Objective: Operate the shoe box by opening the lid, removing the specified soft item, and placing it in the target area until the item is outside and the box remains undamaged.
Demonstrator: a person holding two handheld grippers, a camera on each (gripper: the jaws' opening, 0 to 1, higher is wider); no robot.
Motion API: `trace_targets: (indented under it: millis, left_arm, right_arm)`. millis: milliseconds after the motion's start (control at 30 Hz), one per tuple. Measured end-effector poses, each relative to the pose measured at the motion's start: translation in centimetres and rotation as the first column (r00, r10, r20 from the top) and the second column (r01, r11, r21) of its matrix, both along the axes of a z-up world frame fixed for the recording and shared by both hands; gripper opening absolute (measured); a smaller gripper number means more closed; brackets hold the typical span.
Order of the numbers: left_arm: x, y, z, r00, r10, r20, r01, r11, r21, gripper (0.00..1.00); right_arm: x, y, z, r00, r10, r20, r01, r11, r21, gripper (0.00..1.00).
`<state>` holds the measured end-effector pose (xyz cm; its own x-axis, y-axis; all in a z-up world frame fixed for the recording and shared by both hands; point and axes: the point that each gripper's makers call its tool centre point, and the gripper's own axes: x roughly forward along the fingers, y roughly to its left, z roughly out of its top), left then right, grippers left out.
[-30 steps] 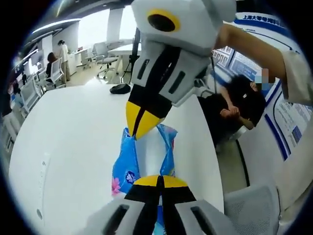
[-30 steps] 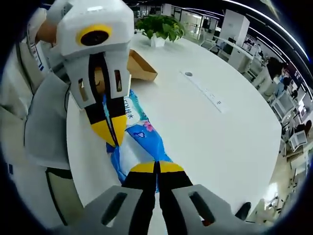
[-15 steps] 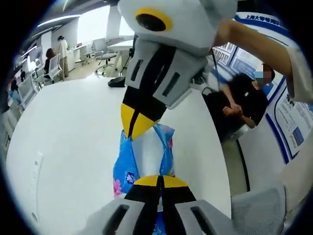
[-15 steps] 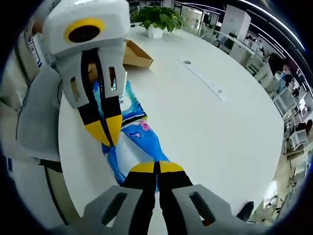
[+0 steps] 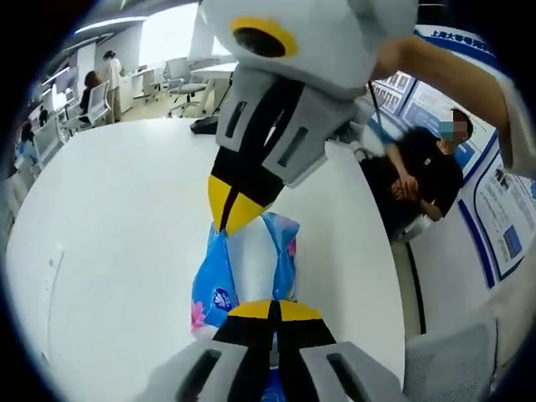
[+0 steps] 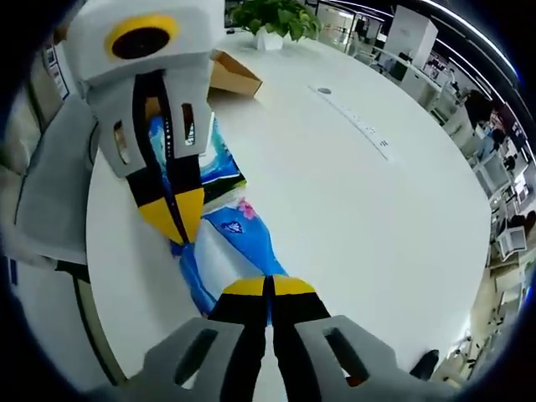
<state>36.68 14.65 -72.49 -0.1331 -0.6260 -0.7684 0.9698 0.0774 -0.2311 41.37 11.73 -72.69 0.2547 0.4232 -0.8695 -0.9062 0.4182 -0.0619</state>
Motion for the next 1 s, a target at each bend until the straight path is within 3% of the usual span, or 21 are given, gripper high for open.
trace_targets:
  millis: [233,1000]
  left_arm:
    - [-0.24,-0.05,0.06,0.999,0.018,-0.026,-0.018,1.0,-0.009,0.0]
    - [-0.37,0.4,-0.03,1.0,-0.009,0.021,0.009,1.0,-0.001,0.01]
  right_arm:
    - [0.41,-0.17,-0.17,1.0,-0.002,0.009,0.003,1.0,-0.005,0.0]
    - [0.04,-0.15,-0.28,1.0,0.0,0.025,0.0,1.0,-0.021,0.0]
